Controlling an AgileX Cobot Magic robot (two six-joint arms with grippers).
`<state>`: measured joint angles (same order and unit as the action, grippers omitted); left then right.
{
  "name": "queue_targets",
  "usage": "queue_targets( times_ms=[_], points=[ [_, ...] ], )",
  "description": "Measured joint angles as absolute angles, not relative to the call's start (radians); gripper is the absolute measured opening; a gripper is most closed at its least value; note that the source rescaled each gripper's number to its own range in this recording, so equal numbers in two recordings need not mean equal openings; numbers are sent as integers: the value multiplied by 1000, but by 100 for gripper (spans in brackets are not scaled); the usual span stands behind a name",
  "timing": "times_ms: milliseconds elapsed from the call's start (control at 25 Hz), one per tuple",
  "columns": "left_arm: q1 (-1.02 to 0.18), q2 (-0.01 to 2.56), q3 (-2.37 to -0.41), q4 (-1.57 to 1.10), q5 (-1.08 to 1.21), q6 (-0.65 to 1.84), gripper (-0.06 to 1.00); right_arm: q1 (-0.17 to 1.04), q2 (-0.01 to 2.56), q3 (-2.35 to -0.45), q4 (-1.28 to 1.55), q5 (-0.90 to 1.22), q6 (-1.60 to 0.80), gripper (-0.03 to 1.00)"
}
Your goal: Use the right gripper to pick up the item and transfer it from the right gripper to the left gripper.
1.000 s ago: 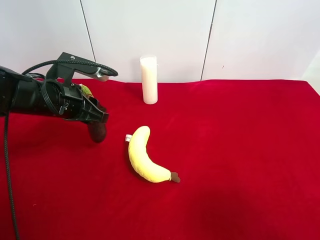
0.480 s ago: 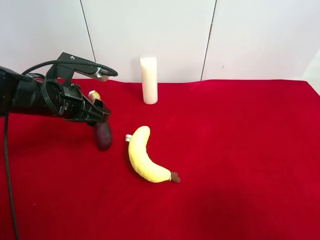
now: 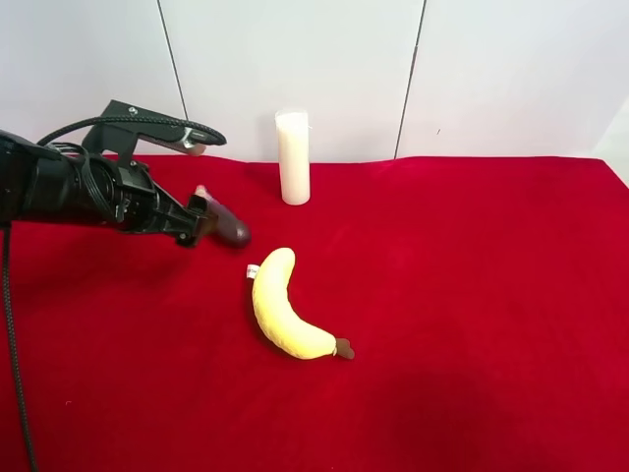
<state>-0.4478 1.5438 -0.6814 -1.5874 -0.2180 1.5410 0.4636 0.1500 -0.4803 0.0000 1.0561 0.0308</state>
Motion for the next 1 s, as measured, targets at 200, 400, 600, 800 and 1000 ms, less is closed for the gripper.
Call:
queue_targets(
  times_ms=[200, 400, 600, 800, 1000],
  points=[
    [-448, 1544, -681, -1587, -276, 1517, 100, 464, 150, -480, 0, 1056, 31, 33],
    [-448, 1544, -681, -1587, -271, 1516, 100, 464, 150, -480, 0, 1056, 31, 33],
    [-448, 1544, -681, -1587, -268, 1516, 100, 464, 150, -480, 0, 1056, 31, 33],
    [-448, 1539, -681, -1602, -269, 1516, 100, 464, 150, -480, 0, 1056, 31, 33],
    [-448, 1486, -677, -1718, -271, 1524, 100, 464, 150, -480, 0, 1056, 31, 33]
  ],
)
